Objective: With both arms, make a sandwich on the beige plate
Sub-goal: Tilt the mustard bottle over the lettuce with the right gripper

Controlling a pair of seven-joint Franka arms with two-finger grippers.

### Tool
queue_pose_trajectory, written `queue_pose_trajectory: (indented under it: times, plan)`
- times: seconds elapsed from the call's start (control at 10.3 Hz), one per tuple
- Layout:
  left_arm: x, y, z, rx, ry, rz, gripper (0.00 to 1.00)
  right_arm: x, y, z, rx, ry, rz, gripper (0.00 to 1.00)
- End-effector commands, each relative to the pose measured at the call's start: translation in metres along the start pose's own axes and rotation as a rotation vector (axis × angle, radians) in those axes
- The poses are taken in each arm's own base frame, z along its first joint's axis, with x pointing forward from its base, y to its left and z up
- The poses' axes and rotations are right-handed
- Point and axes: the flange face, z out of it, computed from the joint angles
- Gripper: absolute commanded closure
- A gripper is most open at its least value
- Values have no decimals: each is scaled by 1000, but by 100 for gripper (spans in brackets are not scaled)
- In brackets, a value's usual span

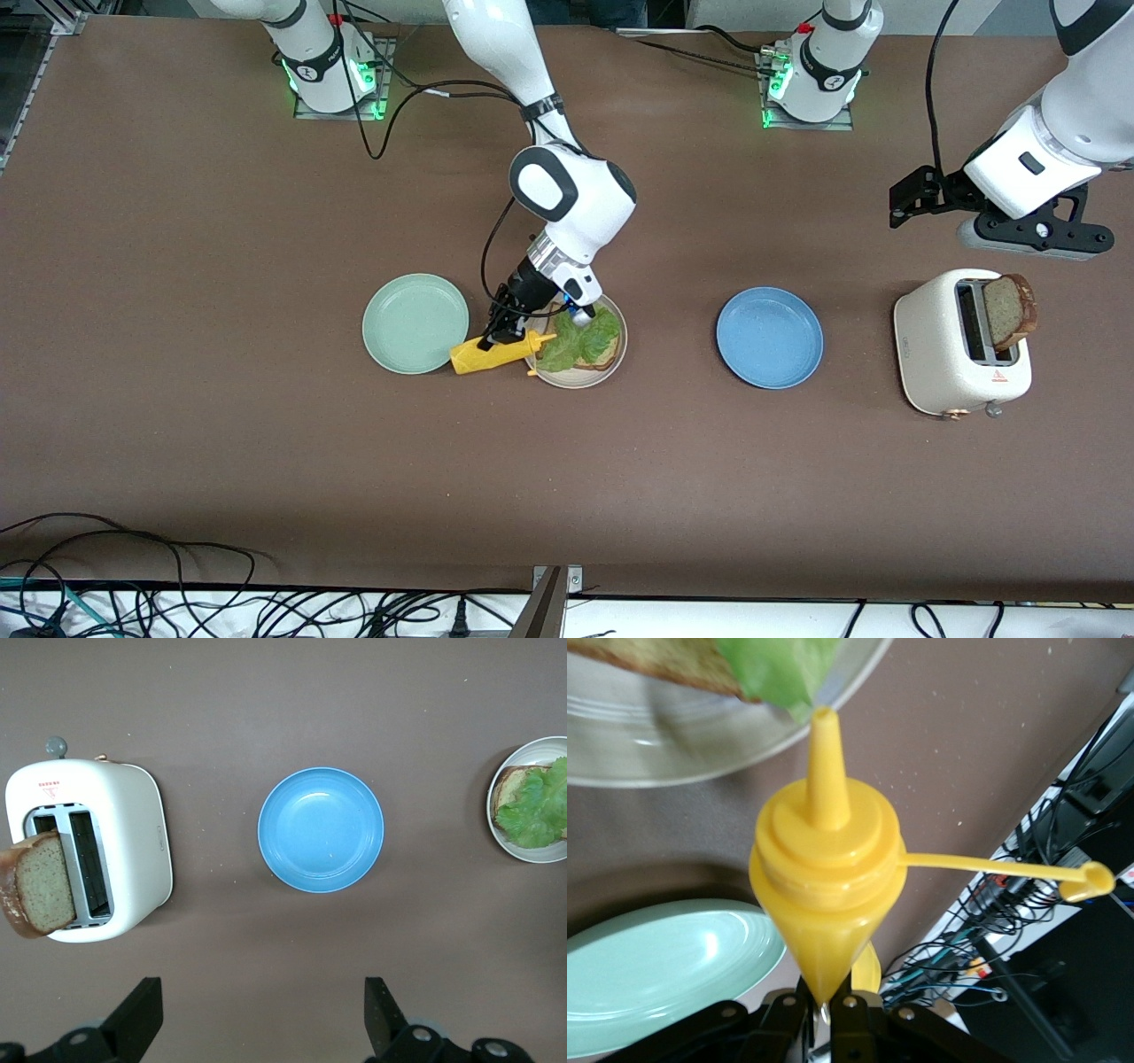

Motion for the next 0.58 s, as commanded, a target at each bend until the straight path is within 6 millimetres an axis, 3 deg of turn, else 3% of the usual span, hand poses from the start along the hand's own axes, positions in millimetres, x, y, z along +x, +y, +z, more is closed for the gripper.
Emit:
queue_pose_trajectory:
  times: [0.0,0.49]
  plan:
    - [1,1,-5,6,-3,5,0,15,-10,-6,-74,-52,-44,100]
    - [1,1,-5,6,-3,7,0,16,-11,-4,-86,-63,-63,100]
